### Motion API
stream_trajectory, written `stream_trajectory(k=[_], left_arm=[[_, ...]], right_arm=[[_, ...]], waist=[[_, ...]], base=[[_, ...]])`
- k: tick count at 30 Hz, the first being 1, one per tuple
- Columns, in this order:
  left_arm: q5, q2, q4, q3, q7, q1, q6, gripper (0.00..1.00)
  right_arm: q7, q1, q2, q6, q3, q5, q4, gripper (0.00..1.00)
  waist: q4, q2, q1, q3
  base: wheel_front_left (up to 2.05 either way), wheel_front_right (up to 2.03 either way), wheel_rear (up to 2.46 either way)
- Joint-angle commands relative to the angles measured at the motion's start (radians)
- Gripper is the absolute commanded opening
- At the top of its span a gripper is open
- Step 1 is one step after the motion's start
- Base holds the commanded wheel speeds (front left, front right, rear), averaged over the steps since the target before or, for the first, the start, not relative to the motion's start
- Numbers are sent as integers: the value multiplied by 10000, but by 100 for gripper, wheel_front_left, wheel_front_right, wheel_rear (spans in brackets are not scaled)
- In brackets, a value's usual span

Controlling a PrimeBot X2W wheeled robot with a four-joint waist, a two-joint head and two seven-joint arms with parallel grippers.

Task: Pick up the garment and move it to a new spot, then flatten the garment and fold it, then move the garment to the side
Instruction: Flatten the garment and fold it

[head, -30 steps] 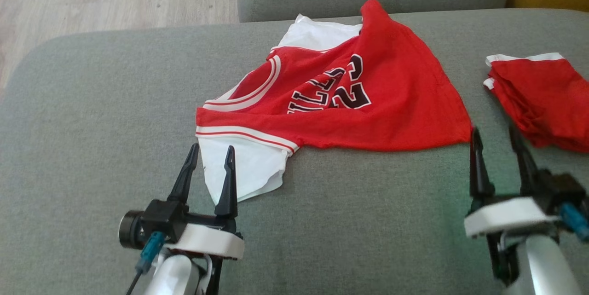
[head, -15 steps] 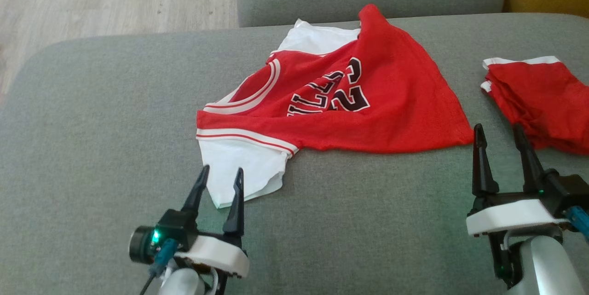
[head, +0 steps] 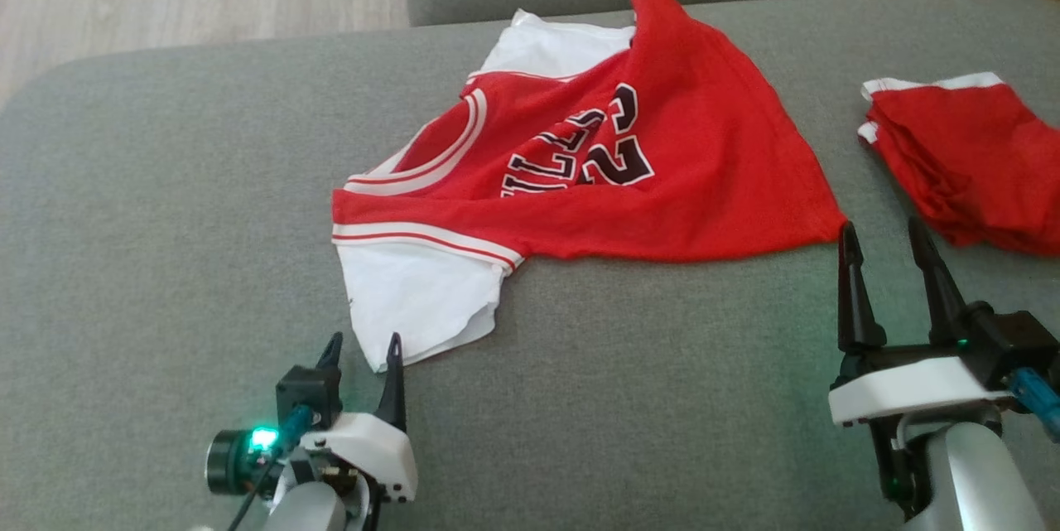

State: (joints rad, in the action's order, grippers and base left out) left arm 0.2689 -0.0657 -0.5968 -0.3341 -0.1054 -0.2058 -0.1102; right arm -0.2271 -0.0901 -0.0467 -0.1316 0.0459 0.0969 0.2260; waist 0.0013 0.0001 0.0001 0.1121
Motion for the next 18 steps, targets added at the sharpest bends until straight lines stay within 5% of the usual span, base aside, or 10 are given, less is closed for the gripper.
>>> stream_trajectory(k=[1, 10, 11, 12, 18], left_arm=[[116, -190, -2, 399, 40, -510, -61, 100], [260, -340, -909, 156, 982, -801, 290, 100], [257, -357, -940, 95, 1060, -807, 365, 29], [263, -372, -935, 56, 1073, -807, 428, 0], [322, -483, -607, 165, 606, -841, 353, 0]], right_arm=[[-6, -242, -36, 9, -284, 70, -344, 100], [-71, -393, -36, 9, -292, 162, -262, 100], [-81, -399, -36, 9, -284, 176, -255, 100], [-90, -405, -36, 9, -275, 188, -249, 100], [-103, -415, -36, 9, -325, 183, -129, 100]], waist=[[-117, -1, -1, 119], [-344, -1, -1, 211], [-361, -1, -1, 207], [-370, -1, -1, 202], [-341, -1, -1, 174]], base=[[0, 0, 0], [0, 0, 0], [0, 0, 0], [0, 0, 0], [0, 0, 0]])
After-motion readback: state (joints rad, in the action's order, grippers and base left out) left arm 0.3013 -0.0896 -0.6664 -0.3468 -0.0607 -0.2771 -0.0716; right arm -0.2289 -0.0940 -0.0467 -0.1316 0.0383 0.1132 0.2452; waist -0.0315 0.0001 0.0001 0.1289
